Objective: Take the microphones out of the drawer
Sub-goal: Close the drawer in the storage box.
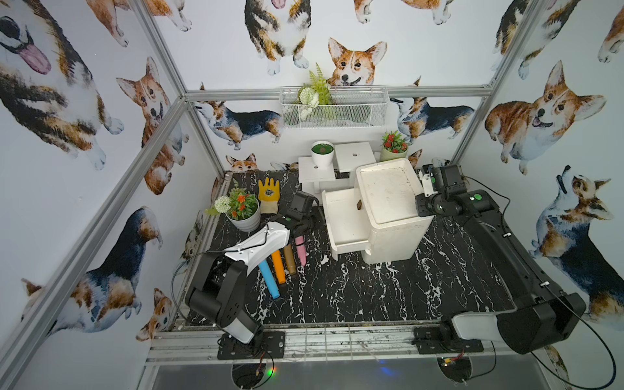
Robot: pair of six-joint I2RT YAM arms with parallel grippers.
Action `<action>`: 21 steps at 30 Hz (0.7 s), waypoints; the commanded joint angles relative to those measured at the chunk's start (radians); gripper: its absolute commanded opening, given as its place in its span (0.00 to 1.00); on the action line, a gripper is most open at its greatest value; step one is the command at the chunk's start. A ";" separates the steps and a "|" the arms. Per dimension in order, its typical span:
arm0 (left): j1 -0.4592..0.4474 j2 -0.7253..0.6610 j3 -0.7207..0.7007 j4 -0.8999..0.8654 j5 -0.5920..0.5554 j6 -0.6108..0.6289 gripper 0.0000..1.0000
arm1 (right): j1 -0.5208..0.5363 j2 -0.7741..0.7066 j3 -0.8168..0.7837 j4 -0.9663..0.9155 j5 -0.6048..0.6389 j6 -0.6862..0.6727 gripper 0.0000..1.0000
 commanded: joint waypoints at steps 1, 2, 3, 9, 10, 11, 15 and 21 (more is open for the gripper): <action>-0.011 0.014 0.025 0.066 0.047 -0.014 0.00 | 0.008 0.025 -0.022 -0.208 -0.058 0.000 0.24; -0.015 0.018 0.027 0.077 0.054 -0.018 0.00 | 0.008 0.025 -0.022 -0.206 -0.059 0.000 0.24; -0.018 0.022 0.028 0.089 0.063 -0.023 0.00 | 0.008 0.025 -0.023 -0.206 -0.059 -0.002 0.24; -0.047 0.056 0.052 0.127 0.085 -0.047 0.00 | 0.009 0.022 -0.030 -0.205 -0.057 -0.003 0.24; -0.051 0.057 0.055 0.132 0.085 -0.050 0.00 | 0.008 0.021 -0.031 -0.204 -0.056 -0.004 0.24; -0.057 0.057 0.059 0.136 0.087 -0.055 0.00 | 0.010 0.020 -0.032 -0.202 -0.056 -0.004 0.24; -0.079 0.102 0.088 0.144 0.095 -0.065 0.00 | 0.009 0.019 -0.036 -0.200 -0.056 -0.005 0.24; -0.112 0.162 0.152 0.149 0.101 -0.070 0.00 | 0.009 0.015 -0.040 -0.200 -0.053 -0.006 0.24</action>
